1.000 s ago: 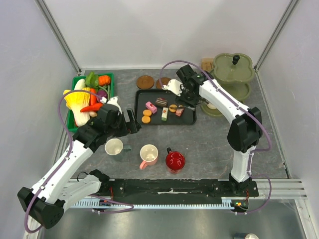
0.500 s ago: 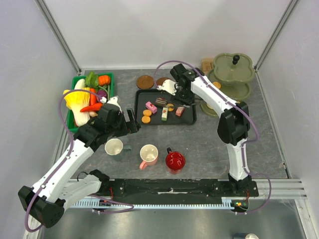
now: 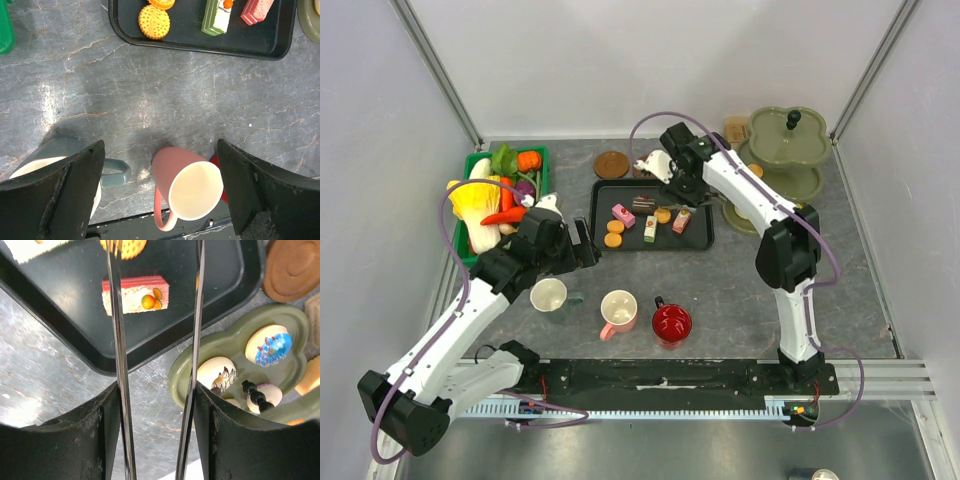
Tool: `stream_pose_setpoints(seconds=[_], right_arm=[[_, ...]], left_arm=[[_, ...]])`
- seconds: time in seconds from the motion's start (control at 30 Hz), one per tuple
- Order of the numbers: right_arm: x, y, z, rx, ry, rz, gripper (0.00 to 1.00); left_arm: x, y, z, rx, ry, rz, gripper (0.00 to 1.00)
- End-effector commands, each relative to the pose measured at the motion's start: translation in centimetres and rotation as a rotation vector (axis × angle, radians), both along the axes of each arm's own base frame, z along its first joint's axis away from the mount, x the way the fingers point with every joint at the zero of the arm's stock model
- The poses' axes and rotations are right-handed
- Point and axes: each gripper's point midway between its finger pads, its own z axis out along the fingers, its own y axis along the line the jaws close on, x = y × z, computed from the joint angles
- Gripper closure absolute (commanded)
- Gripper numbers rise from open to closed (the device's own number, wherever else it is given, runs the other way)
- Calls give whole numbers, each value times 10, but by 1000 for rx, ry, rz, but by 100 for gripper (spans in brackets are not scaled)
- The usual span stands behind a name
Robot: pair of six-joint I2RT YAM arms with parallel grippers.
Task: Serve the afternoon tea
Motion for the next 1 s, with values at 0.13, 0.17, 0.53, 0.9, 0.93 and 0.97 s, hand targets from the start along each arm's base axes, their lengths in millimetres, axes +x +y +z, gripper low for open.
stream_pose_setpoints(seconds=[0.13, 0.17, 0.53, 0.9, 0.93, 0.97], right_arm=[[-15, -1, 69, 289, -209, -399, 38], [-27, -2, 64, 334, -193, -479, 39], [-83, 4, 59, 685, -168, -822, 37], [-89, 11, 16, 649, -68, -925, 38], [-89, 13, 11, 645, -60, -927, 39], [-88, 14, 8, 643, -51, -927, 39]], left_arm=[[2, 1, 2, 11, -30, -15, 2], [1, 1, 1, 10, -29, -16, 2], [-4, -1, 0, -23, -40, -25, 2], [-6, -4, -1, -42, -35, -37, 2], [-6, -4, -2, -41, -34, -37, 2], [-6, -4, -1, -42, -35, -37, 1]])
